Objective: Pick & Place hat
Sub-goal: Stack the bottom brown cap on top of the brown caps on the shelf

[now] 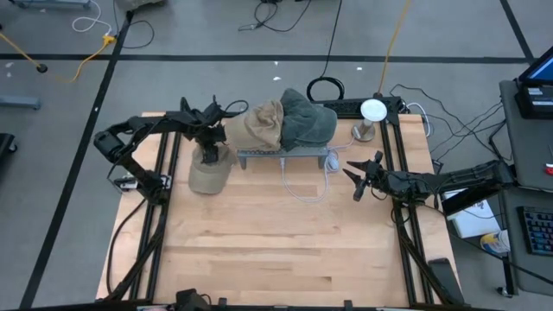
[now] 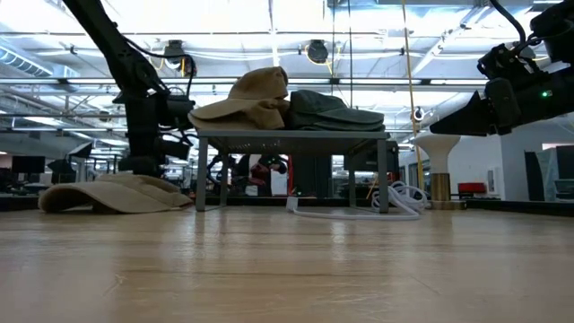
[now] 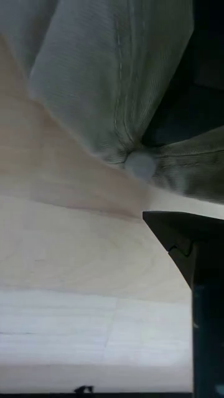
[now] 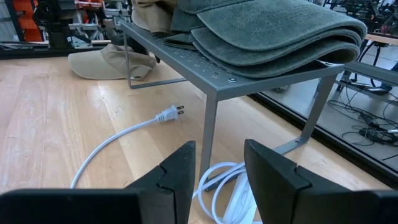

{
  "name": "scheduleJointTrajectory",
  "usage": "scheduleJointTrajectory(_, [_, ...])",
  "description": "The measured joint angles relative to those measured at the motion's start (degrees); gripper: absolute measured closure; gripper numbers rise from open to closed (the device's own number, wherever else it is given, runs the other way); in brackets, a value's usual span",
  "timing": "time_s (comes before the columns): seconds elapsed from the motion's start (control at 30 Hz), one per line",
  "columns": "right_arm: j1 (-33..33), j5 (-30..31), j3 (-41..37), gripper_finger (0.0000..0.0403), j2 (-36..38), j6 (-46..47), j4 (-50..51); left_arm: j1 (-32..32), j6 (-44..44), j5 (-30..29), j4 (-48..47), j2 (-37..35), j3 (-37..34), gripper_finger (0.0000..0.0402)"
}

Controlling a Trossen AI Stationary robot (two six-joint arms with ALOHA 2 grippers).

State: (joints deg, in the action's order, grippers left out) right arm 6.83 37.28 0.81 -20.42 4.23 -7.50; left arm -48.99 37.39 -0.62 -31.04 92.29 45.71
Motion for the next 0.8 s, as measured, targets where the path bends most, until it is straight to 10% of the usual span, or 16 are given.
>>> scheduleJointTrajectory(0.2, [0.0,0.02,0.01,0.0273,-0.01,0.0,0.02,-1.27,-1.59,4.21,1.42,0.16,-0.08,0.0229])
scheduleJointTrajectory(0.5, [0.0,0.02,0.01,0.0273,0.0,0.0,0.02,-3.29,-6.54,9.5,2.62,0.19,-1.7,0.0388])
scheduleJointTrajectory(0.8, [0.0,0.04,-0.01,0.0273,0.02,0.0,0.02,-3.31,-9.76,9.77,4.51,-1.34,-5.11,0.0394])
